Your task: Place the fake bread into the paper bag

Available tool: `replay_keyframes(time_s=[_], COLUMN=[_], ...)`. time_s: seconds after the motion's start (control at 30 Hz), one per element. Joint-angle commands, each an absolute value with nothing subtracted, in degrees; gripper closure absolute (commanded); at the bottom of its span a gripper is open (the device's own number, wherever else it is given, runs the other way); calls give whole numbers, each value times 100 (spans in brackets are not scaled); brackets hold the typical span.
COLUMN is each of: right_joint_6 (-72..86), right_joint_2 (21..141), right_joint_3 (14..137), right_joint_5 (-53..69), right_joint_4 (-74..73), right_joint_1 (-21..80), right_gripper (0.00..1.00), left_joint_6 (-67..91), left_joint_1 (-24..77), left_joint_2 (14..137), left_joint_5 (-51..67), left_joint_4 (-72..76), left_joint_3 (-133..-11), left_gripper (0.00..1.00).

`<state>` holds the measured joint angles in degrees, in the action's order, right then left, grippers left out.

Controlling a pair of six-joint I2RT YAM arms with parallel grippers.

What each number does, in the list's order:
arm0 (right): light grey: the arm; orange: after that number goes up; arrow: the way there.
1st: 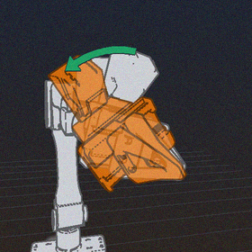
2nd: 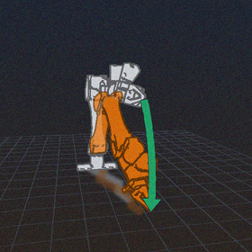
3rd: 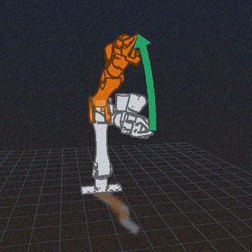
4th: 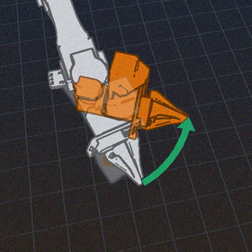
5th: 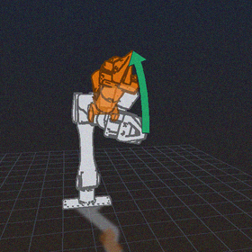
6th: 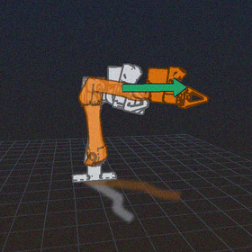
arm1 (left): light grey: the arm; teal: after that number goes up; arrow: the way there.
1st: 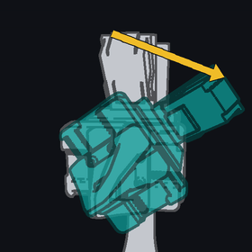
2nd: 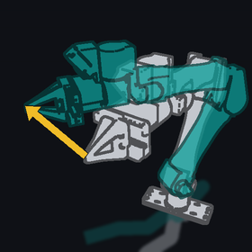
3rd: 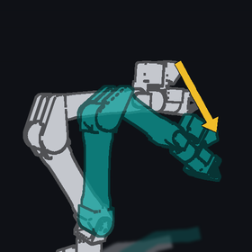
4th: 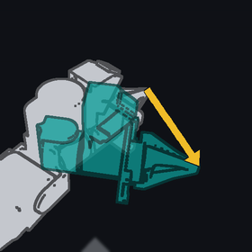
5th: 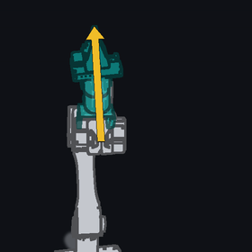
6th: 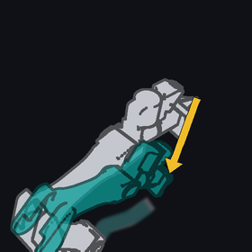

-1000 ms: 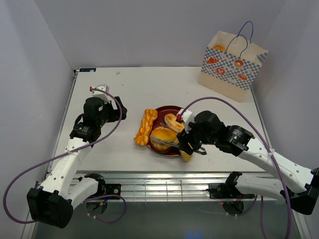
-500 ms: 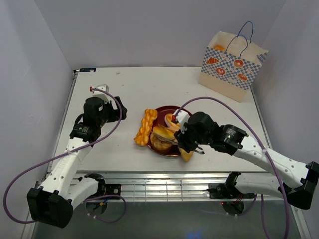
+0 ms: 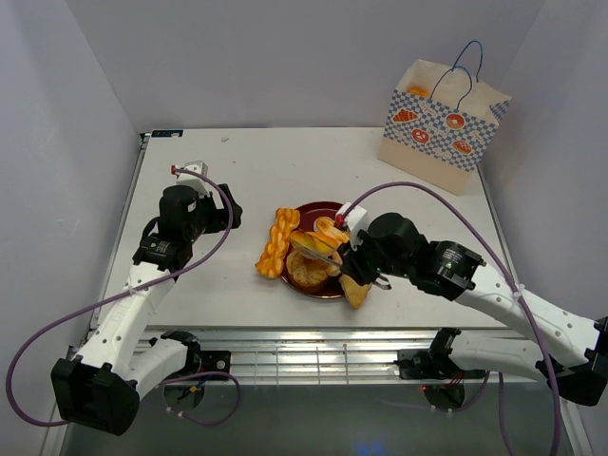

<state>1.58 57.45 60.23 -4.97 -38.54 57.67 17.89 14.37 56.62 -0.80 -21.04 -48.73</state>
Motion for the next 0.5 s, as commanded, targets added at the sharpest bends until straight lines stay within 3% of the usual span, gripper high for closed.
replay_keyframes(time_s=[0.0,0.47], right_joint_6=[343,677], right_joint_2=[5476,5115], right_joint_3=[6179,6231], right_joint_5=[-931,-3497], right_joint_4=[-3095,-2022], right_joint_1=[5792,5582], right_gripper=[71,75], left_joint_6=[1784,1802], left_joint_1=[1450,1450], left_joint_2=[5546,5502], left_joint_5=[-9,255], left_joint_4=[-2144,-2136], left_joint_3=[-5089,-5080], left_gripper=[2,2])
